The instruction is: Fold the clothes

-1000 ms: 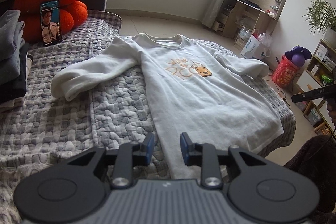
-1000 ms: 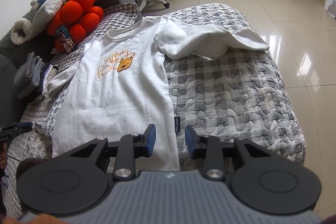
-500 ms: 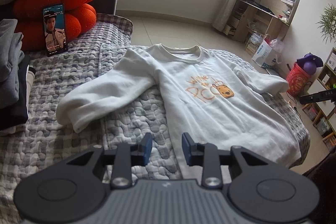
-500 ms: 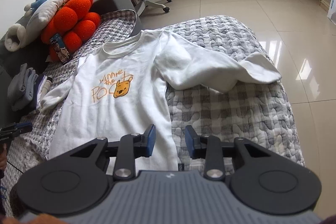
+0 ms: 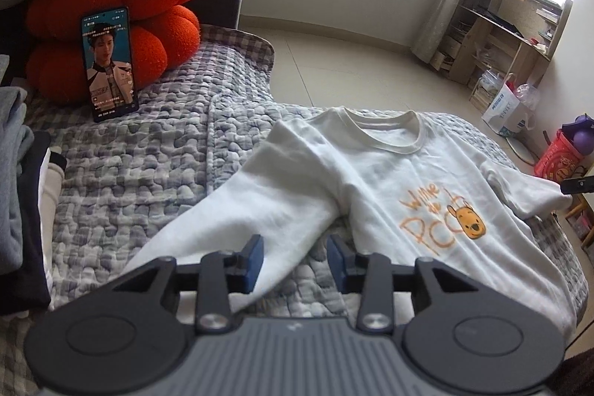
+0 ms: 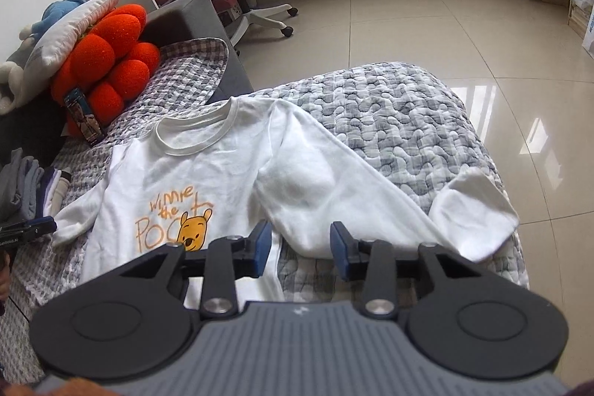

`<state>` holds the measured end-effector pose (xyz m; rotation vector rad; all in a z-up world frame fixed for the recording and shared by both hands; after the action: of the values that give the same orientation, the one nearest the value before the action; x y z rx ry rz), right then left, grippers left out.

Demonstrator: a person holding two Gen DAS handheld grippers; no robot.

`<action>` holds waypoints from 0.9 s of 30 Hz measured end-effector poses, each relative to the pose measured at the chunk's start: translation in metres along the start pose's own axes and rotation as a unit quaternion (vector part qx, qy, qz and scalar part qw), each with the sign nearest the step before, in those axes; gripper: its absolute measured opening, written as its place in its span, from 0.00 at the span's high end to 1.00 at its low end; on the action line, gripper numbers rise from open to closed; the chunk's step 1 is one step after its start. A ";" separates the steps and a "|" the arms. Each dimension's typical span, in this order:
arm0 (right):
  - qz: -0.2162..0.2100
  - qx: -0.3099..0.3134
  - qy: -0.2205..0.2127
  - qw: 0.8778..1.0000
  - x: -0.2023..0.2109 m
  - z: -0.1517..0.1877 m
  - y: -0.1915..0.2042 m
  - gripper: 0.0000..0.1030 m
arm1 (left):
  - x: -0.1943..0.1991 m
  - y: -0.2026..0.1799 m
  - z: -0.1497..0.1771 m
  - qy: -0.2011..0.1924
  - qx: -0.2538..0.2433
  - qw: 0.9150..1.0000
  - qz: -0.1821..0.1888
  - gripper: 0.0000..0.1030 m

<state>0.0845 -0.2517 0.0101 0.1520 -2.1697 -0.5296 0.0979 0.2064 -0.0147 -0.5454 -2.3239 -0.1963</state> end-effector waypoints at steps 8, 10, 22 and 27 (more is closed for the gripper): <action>0.018 0.006 0.005 1.000 -0.054 -0.033 -0.007 0.61 | -0.060 0.022 -0.019 0.007 0.006 1.000 -0.017 0.58; 0.023 0.007 0.005 1.000 -0.066 -0.041 -0.009 0.61 | -0.071 0.029 -0.021 0.008 0.010 1.000 -0.021 0.58; 0.046 0.036 0.011 0.998 -0.119 -0.054 -0.013 0.58 | -0.099 0.051 -0.012 0.016 0.021 0.999 -0.036 0.46; 0.051 0.054 -0.002 0.997 -0.120 -0.046 -0.015 0.58 | -0.095 0.048 -0.008 0.011 0.021 0.999 -0.036 0.47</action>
<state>0.1931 -0.2446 -0.0594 0.0976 -2.1975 -0.3560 0.1847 0.2163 -0.0753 -0.4360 -2.3222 -0.1853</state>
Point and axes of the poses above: each gripper's, at about its wrist camera, not at the fingertips, and x roughly against the way its jaws point, y to its left, z to its underside, the point moved 3 cm from there along -x, roughly the way its jaws point, and after that the axes turned 13 degrees about -x, right-handed, at the moved point
